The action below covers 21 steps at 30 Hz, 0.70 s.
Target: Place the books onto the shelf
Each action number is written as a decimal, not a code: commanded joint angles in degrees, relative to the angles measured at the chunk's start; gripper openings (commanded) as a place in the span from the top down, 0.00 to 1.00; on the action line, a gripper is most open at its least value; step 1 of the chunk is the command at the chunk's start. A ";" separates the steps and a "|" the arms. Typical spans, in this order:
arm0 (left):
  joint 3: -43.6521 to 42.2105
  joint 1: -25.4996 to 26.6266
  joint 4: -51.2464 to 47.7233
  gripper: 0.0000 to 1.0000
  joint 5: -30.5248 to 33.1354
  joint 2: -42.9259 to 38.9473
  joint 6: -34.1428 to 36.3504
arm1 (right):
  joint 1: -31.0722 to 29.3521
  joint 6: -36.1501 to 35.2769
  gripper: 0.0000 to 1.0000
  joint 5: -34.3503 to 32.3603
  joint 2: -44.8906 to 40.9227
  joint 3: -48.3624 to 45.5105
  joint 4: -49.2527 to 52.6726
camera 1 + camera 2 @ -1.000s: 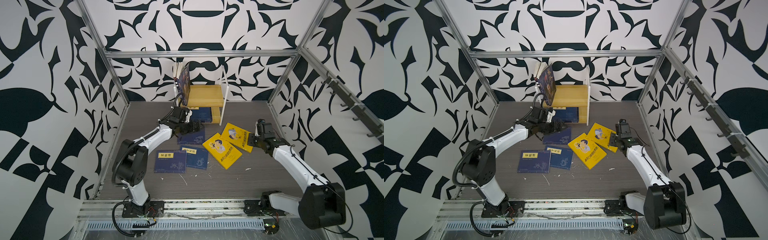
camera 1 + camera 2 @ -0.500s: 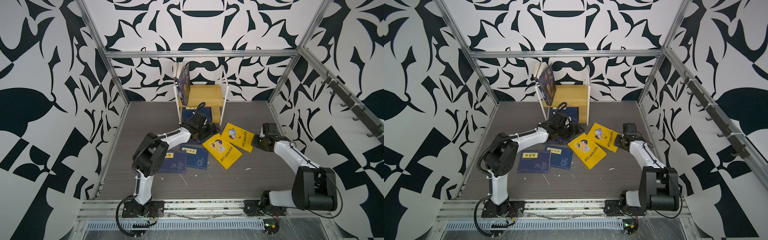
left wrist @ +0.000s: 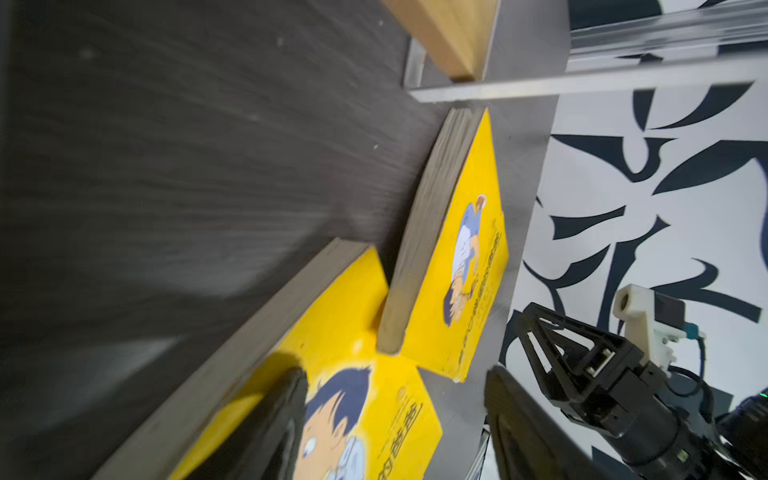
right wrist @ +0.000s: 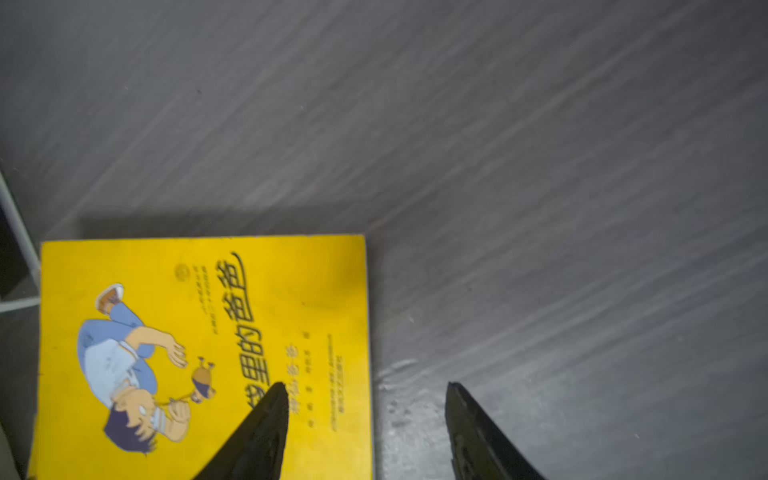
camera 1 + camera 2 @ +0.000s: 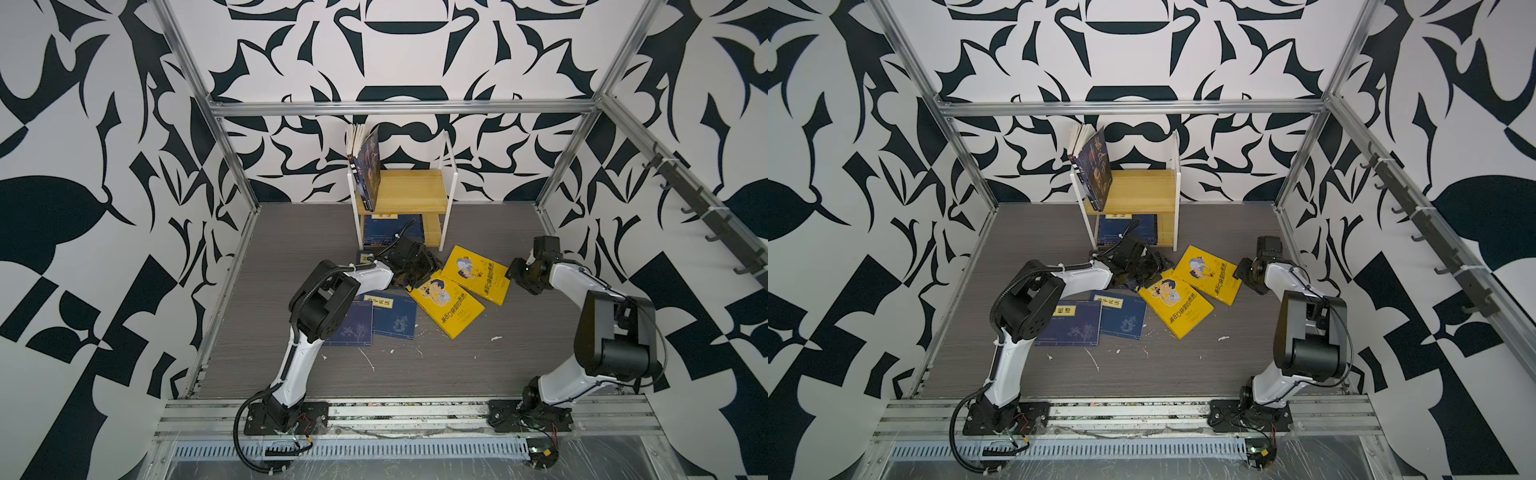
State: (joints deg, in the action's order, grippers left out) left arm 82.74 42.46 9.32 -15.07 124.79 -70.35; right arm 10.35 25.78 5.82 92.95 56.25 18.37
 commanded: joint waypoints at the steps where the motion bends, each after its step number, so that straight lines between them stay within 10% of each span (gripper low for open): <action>1: 1.05 0.78 0.57 0.29 2.54 2.61 -2.82 | -0.24 0.22 0.36 0.46 1.90 3.75 0.43; 21: -0.35 2.28 6.30 0.46 3.22 8.65 -10.03 | -2.28 -3.50 0.47 4.69 10.83 4.63 3.38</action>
State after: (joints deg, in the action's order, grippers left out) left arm 83.37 43.75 20.25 -13.06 129.73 -78.76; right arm 9.06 23.73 9.67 102.96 60.80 19.62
